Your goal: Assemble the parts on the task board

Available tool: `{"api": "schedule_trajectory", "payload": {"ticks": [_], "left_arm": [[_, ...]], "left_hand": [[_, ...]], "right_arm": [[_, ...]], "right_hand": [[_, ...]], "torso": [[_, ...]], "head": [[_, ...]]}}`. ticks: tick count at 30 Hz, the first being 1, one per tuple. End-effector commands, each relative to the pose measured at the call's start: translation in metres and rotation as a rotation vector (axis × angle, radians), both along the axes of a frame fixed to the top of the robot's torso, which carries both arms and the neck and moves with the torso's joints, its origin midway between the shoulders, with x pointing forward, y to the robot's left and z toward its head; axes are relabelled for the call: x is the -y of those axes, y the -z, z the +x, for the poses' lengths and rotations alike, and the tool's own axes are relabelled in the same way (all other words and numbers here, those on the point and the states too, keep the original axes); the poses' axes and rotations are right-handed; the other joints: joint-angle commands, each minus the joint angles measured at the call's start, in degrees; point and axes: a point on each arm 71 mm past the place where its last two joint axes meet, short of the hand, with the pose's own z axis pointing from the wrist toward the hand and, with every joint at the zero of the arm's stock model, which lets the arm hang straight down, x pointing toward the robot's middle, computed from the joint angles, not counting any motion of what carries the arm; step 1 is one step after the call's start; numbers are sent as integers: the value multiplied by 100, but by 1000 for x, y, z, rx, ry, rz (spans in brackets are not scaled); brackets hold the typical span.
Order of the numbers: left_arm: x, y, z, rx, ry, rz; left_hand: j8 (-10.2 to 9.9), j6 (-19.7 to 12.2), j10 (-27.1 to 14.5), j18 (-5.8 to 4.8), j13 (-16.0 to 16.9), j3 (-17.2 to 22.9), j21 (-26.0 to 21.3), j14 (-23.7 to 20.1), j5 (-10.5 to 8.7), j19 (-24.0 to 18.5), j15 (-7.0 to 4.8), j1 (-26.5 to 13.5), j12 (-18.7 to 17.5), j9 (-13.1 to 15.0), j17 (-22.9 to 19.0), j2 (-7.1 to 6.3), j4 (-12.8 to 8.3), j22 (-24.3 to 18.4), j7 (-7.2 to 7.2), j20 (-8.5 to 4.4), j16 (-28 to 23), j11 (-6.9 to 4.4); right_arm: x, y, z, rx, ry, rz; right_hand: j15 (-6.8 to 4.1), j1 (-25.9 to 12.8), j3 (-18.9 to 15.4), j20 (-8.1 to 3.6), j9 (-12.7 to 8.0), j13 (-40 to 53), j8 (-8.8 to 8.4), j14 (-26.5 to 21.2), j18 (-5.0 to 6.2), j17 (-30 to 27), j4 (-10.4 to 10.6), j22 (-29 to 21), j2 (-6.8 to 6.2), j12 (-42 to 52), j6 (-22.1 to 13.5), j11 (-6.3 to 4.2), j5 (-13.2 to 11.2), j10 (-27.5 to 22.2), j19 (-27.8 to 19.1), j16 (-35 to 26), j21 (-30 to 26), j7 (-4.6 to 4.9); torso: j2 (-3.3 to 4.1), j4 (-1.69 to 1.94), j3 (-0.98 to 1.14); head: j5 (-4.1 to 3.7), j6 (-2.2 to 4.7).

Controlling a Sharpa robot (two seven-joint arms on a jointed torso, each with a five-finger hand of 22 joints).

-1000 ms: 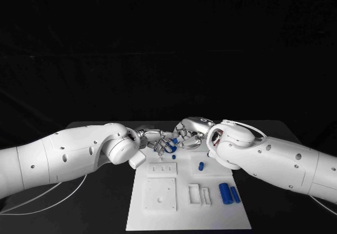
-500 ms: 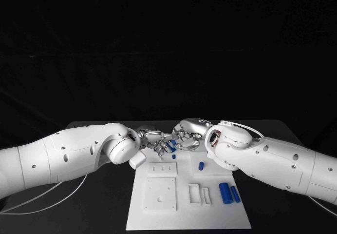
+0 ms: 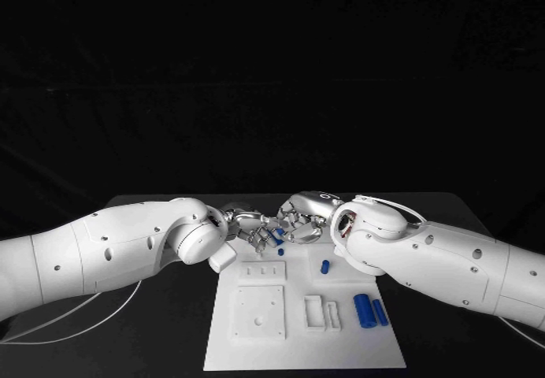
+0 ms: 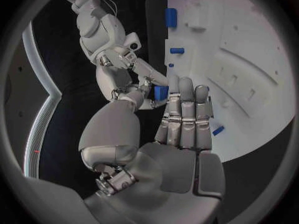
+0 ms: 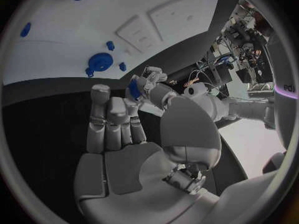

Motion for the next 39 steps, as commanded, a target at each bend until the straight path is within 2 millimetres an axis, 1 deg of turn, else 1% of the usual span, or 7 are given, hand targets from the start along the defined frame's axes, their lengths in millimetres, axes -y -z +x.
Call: {"api": "schedule_trajectory", "payload": {"ticks": [1, 5, 7, 10, 30, 33, 39], "left_arm": [[6, -4, -1, 12, 38, -15], [6, -4, 0, 16, 34, -12], [7, -4, 0, 16, 33, -11], [7, -3, 0, 17, 39, -7], [7, -4, 1, 42, 25, 2], [7, -5, 2, 55, 12, 0], [4, -7, 4, 87, -17, 1]], "left_hand": [[14, 63, 10, 38, 13, 8, 32, -15, 18, -54, -33, 102, 35, -14, -14, 158, -148, -12, -23, -206, 35, -49], [14, 132, 20, 13, 33, 49, 44, -16, 132, -69, -31, 224, 46, -30, -37, 401, -446, -28, -41, -204, 57, -53], [16, 197, 45, -3, 52, 113, 56, -22, 457, -72, -28, 188, 61, -43, -60, 497, -646, -44, -59, -205, 69, -64], [8, 271, 78, -12, 71, 518, 64, -18, 118, -56, -27, 209, 74, -68, -98, 466, -765, -79, -79, -208, 74, -78], [134, 583, 326, -10, 208, 1111, 289, 146, 163, 96, -126, -73, 267, 29, -106, 558, -1118, -69, -196, -296, 294, -201], [170, 646, 385, -9, 246, 1161, 353, 207, 352, 140, -166, -127, 333, 76, -86, 545, -1162, -60, -223, -326, 380, -235], [361, 970, 662, 14, 420, 1160, 628, 464, 1221, 357, -356, -355, 668, 289, 44, 464, -1330, 12, -373, -464, 783, -404]], "right_arm": [[-2, 4, -2, -13, -17, -22], [-3, 5, -3, -17, -19, -19], [-3, 6, -4, -24, -20, -15], [-3, 6, -4, -25, -19, -15], [0, 8, -2, -32, -11, -9], [2, 7, -1, -47, -3, 22], [5, 7, 2, -45, 12, 52]], "right_hand": [[-46, 6, 40, -8, 246, -6, 110, 0, 175, 8, -6, 83, 38, 23, 227, 0, -1, 19, 20, 17, 37, 174], [-46, 5, 43, -8, 246, -6, 110, 0, 175, 8, -6, 83, 38, 23, 227, 0, -1, 20, 20, 17, 36, 174], [-45, 4, 44, -8, 247, -6, 110, 0, 175, 9, -6, 83, 38, 22, 227, 0, -1, 20, 21, 17, 36, 174], [-45, 4, 46, -8, 247, -6, 110, 1, 175, 9, -5, 82, 39, 22, 227, 0, 0, 21, 21, 17, 36, 175], [-44, -3, 61, -8, 251, -8, 107, 1, 175, 10, -10, 81, 30, 18, 219, 2, 2, 21, 21, 13, 33, 177], [-31, -21, 57, -5, 247, -17, 81, -3, 175, 10, -38, 81, -37, -5, 175, 16, 22, 3, 15, 1, 27, 191], [160, -344, -551, 14, 112, -78, -262, -65, 175, 7, -307, 90, -378, -123, -448, 220, 593, -141, -72, -59, -8, 399]], "torso": [[1, 2, 1], [4, 3, 3], [6, 5, 3], [3, 3, 3], [6, 6, 2], [2, 3, 2], [2, -1, 5]], "head": [[-6, -14], [-4, -21], [-7, -23], [-10, -25], [-22, -39], [-14, -43], [-18, -37]]}}
